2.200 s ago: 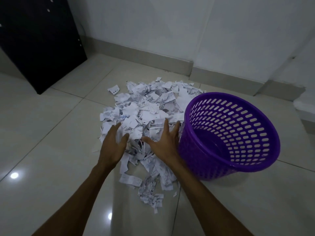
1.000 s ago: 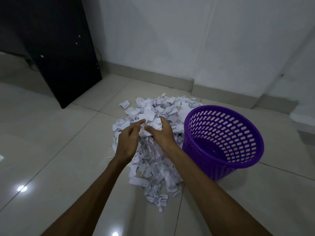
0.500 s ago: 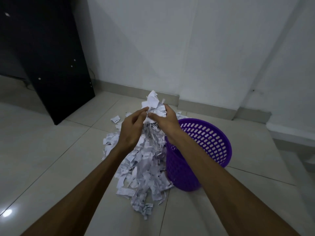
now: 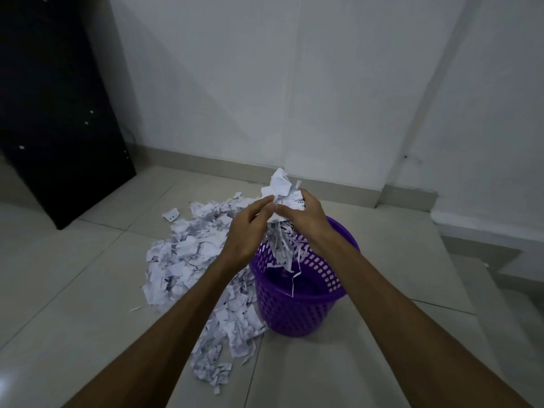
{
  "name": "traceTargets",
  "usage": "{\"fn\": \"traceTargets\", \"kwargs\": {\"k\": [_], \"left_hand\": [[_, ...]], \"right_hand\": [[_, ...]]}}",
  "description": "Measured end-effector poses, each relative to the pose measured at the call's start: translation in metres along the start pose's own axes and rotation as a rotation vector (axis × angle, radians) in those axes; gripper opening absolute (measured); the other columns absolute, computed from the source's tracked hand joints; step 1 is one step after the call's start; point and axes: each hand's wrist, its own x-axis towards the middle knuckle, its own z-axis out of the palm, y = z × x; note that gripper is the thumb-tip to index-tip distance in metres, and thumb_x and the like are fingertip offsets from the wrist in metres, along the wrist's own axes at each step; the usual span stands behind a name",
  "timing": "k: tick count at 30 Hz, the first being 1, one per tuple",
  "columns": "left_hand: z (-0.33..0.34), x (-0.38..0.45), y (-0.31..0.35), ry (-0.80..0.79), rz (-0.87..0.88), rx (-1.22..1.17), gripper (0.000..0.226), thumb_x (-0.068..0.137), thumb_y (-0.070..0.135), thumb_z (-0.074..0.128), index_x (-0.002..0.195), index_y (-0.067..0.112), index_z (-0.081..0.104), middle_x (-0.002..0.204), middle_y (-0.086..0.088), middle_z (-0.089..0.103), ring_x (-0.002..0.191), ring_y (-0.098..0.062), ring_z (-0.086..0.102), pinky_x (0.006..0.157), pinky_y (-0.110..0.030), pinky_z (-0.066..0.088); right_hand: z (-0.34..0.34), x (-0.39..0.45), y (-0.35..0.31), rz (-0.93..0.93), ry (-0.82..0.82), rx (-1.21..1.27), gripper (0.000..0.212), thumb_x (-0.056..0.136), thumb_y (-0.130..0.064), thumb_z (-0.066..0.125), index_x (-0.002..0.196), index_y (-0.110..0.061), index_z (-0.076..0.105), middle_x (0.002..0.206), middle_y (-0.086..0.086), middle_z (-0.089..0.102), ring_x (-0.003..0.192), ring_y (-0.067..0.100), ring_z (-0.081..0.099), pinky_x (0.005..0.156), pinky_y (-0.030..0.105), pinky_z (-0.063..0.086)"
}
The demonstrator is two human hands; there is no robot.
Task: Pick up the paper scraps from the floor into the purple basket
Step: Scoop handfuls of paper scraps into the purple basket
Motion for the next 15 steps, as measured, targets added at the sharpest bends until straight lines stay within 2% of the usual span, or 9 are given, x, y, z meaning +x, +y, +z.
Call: {"fn": "traceTargets", "kwargs": {"k": [2,4,8,11,12,13,15], "left_hand": [[0.010,0.000,-0.004,-0.022,-0.032,-0.008,0.043,0.100,0.043,0.046,0.138,0.025,0.055,0.142,0.005,0.053,0.129,-0.010,0.049,0.111,-0.038,0.038],[0.022,-0.002,-0.006,-0.051,-0.080,-0.060,0.045,0.099,0.046,0.045,0.137,0.024,0.055,0.141,0.005,0.055,0.129,-0.011,0.050,0.112,-0.042,0.038],[0.041,-0.001,-0.010,-0.120,-0.163,-0.117,0.043,0.101,0.043,0.042,0.135,0.022,0.057,0.138,0.006,0.056,0.122,-0.007,0.053,0.108,-0.035,0.041],[0.050,0.002,-0.017,-0.143,-0.251,-0.177,0.023,0.102,0.036,0.043,0.107,0.034,0.065,0.116,0.009,0.068,0.100,-0.002,0.065,0.090,-0.027,0.049],[0.052,0.004,-0.020,-0.144,-0.279,-0.190,0.021,0.102,0.035,0.044,0.102,0.035,0.065,0.112,0.009,0.070,0.096,-0.003,0.066,0.089,-0.027,0.050],[0.053,0.004,-0.022,-0.149,-0.299,-0.188,0.021,0.102,0.036,0.043,0.104,0.034,0.064,0.113,0.008,0.069,0.099,-0.005,0.065,0.092,-0.030,0.049],[0.055,0.005,-0.024,-0.171,-0.315,-0.164,0.032,0.102,0.039,0.042,0.125,0.026,0.060,0.129,0.002,0.062,0.114,-0.014,0.059,0.102,-0.037,0.045]], "right_hand": [[-0.009,-0.001,0.009,0.026,0.008,-0.009,0.041,0.083,-0.015,0.078,0.119,-0.011,0.059,0.108,0.005,0.070,0.089,0.016,0.069,0.066,0.018,0.056],[-0.019,0.000,0.020,0.053,0.023,-0.024,0.041,0.083,-0.013,0.078,0.119,-0.010,0.058,0.109,0.006,0.070,0.095,0.021,0.069,0.073,0.025,0.057],[-0.036,0.002,0.041,0.085,0.040,-0.074,0.040,0.084,-0.013,0.076,0.119,-0.010,0.058,0.110,0.008,0.070,0.099,0.025,0.069,0.085,0.037,0.057],[-0.045,0.003,0.056,0.098,0.024,-0.128,0.038,0.083,-0.012,0.076,0.118,-0.011,0.060,0.111,0.006,0.070,0.099,0.022,0.068,0.089,0.038,0.057],[-0.047,0.003,0.061,0.106,0.014,-0.136,0.039,0.083,-0.013,0.076,0.118,-0.011,0.060,0.111,0.006,0.071,0.099,0.021,0.069,0.088,0.038,0.057],[-0.048,0.003,0.065,0.114,0.008,-0.143,0.040,0.083,-0.013,0.076,0.120,-0.011,0.061,0.111,0.005,0.071,0.098,0.020,0.069,0.088,0.036,0.057],[-0.050,0.003,0.071,0.129,0.005,-0.153,0.042,0.083,-0.014,0.076,0.122,-0.013,0.061,0.111,0.004,0.071,0.098,0.019,0.069,0.087,0.035,0.057]]}}
